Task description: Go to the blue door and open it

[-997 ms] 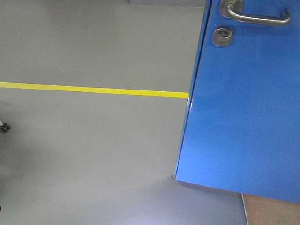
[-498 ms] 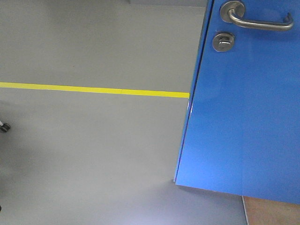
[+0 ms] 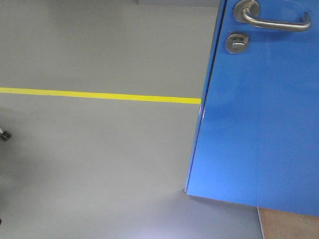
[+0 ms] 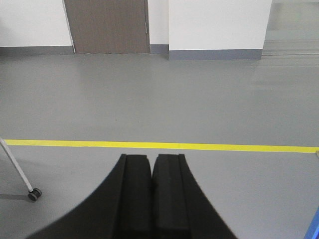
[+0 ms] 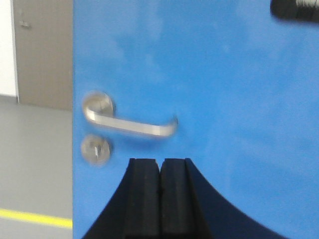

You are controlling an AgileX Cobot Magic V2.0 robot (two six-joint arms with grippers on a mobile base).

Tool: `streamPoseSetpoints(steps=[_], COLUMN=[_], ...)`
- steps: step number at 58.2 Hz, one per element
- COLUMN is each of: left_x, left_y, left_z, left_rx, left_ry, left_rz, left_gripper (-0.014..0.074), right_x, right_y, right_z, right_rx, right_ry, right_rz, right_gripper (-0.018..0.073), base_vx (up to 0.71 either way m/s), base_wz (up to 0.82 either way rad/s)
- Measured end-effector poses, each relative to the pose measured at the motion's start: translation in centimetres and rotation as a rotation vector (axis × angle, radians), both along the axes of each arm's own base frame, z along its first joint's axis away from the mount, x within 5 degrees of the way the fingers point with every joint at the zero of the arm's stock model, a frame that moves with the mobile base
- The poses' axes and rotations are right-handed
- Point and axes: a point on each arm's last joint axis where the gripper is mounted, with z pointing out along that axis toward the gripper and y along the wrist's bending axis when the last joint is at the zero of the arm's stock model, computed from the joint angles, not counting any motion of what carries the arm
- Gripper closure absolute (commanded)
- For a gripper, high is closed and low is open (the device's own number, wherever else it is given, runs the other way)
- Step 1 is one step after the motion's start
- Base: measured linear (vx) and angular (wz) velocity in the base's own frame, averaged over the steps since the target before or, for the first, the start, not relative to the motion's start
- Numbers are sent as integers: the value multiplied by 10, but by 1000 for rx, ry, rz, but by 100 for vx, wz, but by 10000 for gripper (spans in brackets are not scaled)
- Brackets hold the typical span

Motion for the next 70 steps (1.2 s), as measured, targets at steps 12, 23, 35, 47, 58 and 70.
streamPoseSetpoints(steps=[12, 23, 35, 47, 58, 70], left_x=[0, 0, 0, 0, 0, 0], left_y=[0, 0, 0, 0, 0, 0], left_z=[0, 0, 0, 0, 0, 0], left_rx=[0, 0, 0, 0, 0, 0], left_ry=[0, 0, 3, 4, 4, 4], left_rz=[0, 0, 0, 0, 0, 0], left_gripper=[524, 524, 524, 524, 524, 524], right_x=[-27, -49, -54, -54, -54, -54], right_y=[-1, 0, -2, -5, -5, -5], right_z=[-80, -119, -138, -137, -136, -136], right_rx=[44, 121, 113, 126, 131, 131], right_ry=[59, -42, 55, 37, 27, 27], right_rz=[-7, 7, -23, -75, -75, -75], right_gripper=[548, 548, 548, 548, 548, 548], base_vx=[0, 0, 0, 0, 0, 0], base_wz=[0, 0, 0, 0, 0, 0])
